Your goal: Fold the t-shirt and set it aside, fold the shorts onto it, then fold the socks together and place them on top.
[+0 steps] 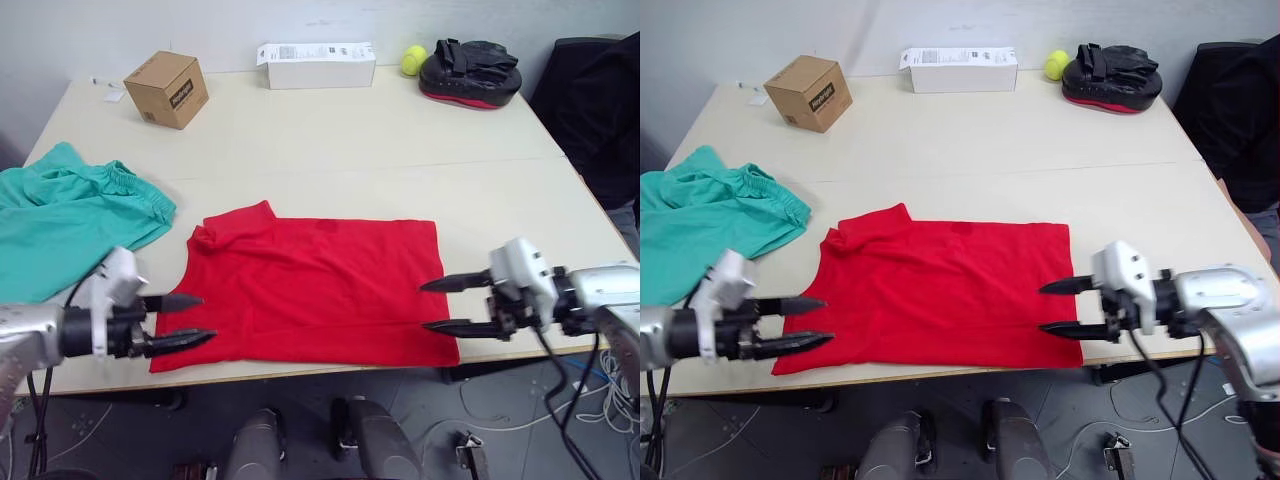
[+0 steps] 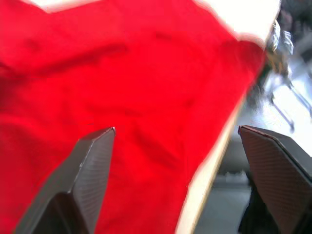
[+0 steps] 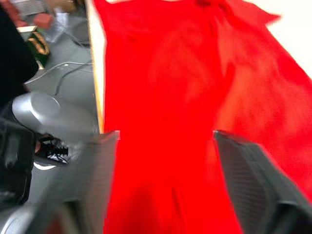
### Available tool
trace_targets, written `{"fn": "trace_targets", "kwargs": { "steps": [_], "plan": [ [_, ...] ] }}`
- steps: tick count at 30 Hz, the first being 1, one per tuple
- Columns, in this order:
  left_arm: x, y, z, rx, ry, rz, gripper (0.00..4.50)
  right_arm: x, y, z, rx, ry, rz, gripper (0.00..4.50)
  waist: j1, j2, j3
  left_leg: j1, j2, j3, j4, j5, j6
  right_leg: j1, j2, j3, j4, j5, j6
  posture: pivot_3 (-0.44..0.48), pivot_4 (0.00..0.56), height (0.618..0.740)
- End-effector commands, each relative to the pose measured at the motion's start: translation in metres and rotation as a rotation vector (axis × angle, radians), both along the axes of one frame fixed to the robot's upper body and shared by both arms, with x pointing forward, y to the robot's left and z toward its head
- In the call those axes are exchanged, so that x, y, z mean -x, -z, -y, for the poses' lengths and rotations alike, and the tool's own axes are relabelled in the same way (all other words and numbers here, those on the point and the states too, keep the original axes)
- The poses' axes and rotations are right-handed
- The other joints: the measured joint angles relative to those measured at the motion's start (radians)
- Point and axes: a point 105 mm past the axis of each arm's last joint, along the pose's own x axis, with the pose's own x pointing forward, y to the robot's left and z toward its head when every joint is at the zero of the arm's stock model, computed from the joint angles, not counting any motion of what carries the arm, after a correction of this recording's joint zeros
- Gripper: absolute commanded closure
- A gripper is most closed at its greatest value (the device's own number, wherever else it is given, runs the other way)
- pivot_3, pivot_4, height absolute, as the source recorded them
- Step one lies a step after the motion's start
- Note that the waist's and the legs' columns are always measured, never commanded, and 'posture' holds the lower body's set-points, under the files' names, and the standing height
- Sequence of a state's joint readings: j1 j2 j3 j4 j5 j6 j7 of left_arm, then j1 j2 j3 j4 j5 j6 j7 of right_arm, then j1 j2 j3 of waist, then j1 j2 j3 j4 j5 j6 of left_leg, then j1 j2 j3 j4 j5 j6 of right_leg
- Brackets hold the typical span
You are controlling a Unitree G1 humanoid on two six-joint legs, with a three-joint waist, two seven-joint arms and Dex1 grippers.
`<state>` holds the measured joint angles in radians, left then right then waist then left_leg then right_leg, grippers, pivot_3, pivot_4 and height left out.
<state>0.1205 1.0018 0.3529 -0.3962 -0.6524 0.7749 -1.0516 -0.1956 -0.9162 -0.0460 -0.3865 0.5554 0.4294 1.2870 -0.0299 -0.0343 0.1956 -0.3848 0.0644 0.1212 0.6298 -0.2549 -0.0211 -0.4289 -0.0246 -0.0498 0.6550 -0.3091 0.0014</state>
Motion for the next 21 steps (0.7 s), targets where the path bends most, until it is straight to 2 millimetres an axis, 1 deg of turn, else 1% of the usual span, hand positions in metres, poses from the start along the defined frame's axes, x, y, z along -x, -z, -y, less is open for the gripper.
{"fn": "trace_targets", "kwargs": {
  "steps": [1, 3, 4, 6, 9, 10, 12, 15, 19, 21],
  "plan": [
    [-0.006, 0.012, -0.003, -0.115, 0.033, 0.077, 1.78, -0.002, 0.018, -0.023, 0.071, -0.054, 0.082, 2.89, 0.001, 0.000, 0.000, 0.000, 0.000, 0.000, 0.000, 0.000, 0.000, 0.000, 0.000, 0.000, 0.000, 0.000, 0.000, 0.000, 0.150, 0.740],
    [-0.007, 0.019, -0.003, -0.137, 0.047, 0.083, 2.38, -0.005, 0.030, -0.029, 0.111, -0.077, 0.115, 3.53, 0.002, 0.000, 0.000, -0.002, -0.001, 0.000, 0.001, 0.000, 0.001, 0.000, -0.001, 0.000, -0.001, 0.000, 0.000, 0.000, 0.150, 0.740],
    [-0.005, 0.022, -0.002, -0.140, 0.056, 0.082, 2.73, -0.008, 0.036, -0.033, 0.129, -0.083, 0.130, 3.93, 0.002, 0.000, 0.000, -0.002, -0.001, 0.000, 0.001, 0.000, 0.002, 0.000, -0.001, 0.000, -0.001, 0.000, 0.000, 0.000, 0.150, 0.740],
    [-0.002, 0.027, -0.001, -0.151, 0.078, 0.070, 3.32, -0.009, 0.047, -0.039, 0.152, -0.098, 0.143, 4.50, 0.001, -0.001, -0.001, -0.002, -0.001, 0.001, 0.001, 0.000, 0.003, 0.000, -0.001, 0.000, -0.002, 0.000, 0.000, 0.000, 0.150, 0.740],
    [0.001, 0.037, -0.003, -0.186, 0.086, 0.052, 4.29, -0.011, 0.059, -0.042, 0.177, -0.103, 0.144, 4.50, 0.001, -0.001, -0.001, -0.002, -0.001, 0.001, 0.001, -0.001, 0.004, 0.000, -0.002, 0.000, -0.002, 0.000, 0.001, 0.000, 0.150, 0.740],
    [0.001, 0.040, -0.003, -0.191, 0.089, 0.044, 4.46, -0.011, 0.062, -0.042, 0.187, -0.108, 0.149, 4.50, 0.002, -0.001, -0.001, -0.002, -0.001, 0.001, 0.001, -0.001, 0.004, 0.000, -0.001, 0.000, -0.002, 0.000, 0.001, 0.000, 0.150, 0.740],
    [0.003, 0.050, -0.006, -0.232, 0.089, 0.018, 4.46, -0.013, 0.072, -0.036, 0.233, -0.101, 0.135, 4.50, 0.001, -0.001, -0.001, -0.002, -0.001, 0.001, 0.001, -0.001, 0.004, 0.000, -0.001, 0.000, -0.001, 0.000, 0.001, 0.000, 0.150, 0.740],
    [0.003, 0.056, -0.007, -0.244, 0.087, 0.004, 4.46, -0.013, 0.081, -0.018, 0.289, -0.075, 0.101, 4.50, 0.002, 0.000, -0.001, -0.001, -0.001, 0.001, 0.001, -0.001, 0.003, 0.000, -0.001, 0.000, -0.001, 0.000, 0.001, 0.000, 0.150, 0.740],
    [0.007, 0.060, -0.013, -0.254, 0.080, -0.012, 4.46, -0.009, 0.084, 0.015, 0.345, -0.025, 0.071, 4.50, 0.003, 0.000, -0.003, 0.000, -0.001, 0.001, 0.001, -0.001, 0.003, 0.002, -0.001, 0.000, -0.001, 0.000, 0.001, 0.000, 0.150, 0.740],
    [0.009, 0.063, -0.017, -0.261, 0.072, -0.019, 4.46, -0.006, 0.082, 0.039, 0.379, 0.016, 0.052, 4.50, 0.004, -0.001, -0.005, 0.001, -0.001, 0.001, 0.001, -0.001, 0.004, 0.004, -0.002, 0.000, -0.002, 0.000, 0.001, 0.000, 0.150, 0.740]
  ]
}}
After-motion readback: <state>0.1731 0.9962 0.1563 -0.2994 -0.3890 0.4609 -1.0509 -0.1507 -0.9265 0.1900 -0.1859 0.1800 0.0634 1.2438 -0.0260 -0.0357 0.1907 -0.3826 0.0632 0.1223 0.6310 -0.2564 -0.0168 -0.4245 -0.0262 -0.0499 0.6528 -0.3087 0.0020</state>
